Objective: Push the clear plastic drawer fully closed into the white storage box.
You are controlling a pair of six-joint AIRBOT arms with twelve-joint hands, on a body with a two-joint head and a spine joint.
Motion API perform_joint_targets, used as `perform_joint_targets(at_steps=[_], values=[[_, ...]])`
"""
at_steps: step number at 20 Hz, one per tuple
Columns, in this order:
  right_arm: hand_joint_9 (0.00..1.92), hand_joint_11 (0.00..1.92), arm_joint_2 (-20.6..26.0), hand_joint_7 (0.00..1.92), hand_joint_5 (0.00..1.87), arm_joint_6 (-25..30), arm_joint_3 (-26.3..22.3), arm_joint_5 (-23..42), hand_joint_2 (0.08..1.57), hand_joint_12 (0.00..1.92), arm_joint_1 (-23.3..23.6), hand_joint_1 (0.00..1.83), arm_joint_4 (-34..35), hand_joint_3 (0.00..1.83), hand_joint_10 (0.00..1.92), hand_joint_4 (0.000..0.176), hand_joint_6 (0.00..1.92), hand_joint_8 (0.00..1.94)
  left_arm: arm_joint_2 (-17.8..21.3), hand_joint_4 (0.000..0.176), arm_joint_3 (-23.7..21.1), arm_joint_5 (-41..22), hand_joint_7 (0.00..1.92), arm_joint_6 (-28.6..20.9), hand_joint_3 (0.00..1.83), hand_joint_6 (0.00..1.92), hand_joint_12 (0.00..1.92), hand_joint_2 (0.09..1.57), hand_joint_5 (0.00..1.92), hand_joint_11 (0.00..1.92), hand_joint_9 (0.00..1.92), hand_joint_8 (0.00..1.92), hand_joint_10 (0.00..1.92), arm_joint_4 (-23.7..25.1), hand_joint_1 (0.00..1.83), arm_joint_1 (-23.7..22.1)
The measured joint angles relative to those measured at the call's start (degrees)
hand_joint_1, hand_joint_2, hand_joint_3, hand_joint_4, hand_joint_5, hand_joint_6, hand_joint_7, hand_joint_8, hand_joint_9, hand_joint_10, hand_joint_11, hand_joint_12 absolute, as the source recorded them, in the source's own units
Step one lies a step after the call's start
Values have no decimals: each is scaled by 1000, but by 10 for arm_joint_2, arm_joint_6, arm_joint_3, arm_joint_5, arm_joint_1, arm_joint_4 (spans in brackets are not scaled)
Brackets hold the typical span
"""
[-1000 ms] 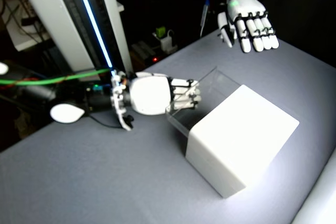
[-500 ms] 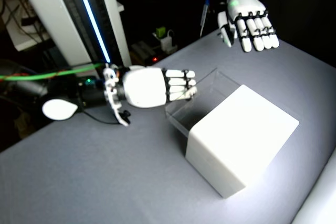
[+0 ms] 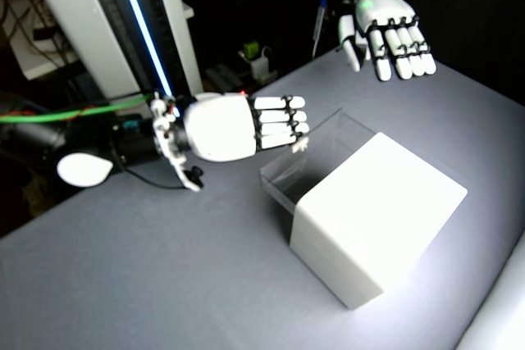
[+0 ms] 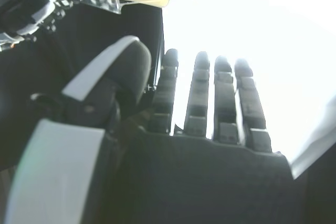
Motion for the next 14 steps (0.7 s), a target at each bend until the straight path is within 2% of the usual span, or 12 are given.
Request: perform_joint_targets(at_steps=[2,3,4,6,9,11,12,14], values=[[268,0,0,262,198,0,0,0,1394,1069,0,335,0,0,5,0,2,0,0,73,0,0,0,0,295,0,0,1571,0,0,0,0,0,0,84,0],[283,0,0,283,197,0,0,0,1393,1117,0,346,0,0,9,0,1,6,0,78,0,0,0,0,292,0,0,1571,0,0,0,0,0,-1,85,0],[275,0,0,271,188,0,1,0,1392,1142,0,342,0,0,5,0,1,1,0,73,0,0,0,0,275,0,0,1571,0,0,0,0,0,-2,140,0],[286,0,0,291,201,1,4,1,1391,1035,0,333,0,0,6,0,5,4,0,57,0,0,0,0,260,0,0,1571,0,0,0,0,0,-2,185,0],[207,0,0,239,201,1,9,1,1390,722,0,374,5,0,3,0,2,1,0,60,0,-1,0,0,249,0,0,1571,0,0,0,0,0,-2,183,0],[223,0,0,264,196,1,10,-1,1389,764,0,375,7,0,6,0,0,3,0,67,0,-1,0,0,239,0,0,1571,0,0,0,0,0,-2,200,0],[220,0,0,252,189,1,13,-1,1392,805,0,370,5,1,4,0,1,4,0,59,0,0,0,0,236,0,0,1571,0,0,0,0,0,-2,206,0],[177,0,0,222,172,0,14,-2,1398,827,0,389,6,2,1,0,0,1,0,59,0,0,0,0,230,0,0,1571,0,0,0,0,0,-2,190,1]])
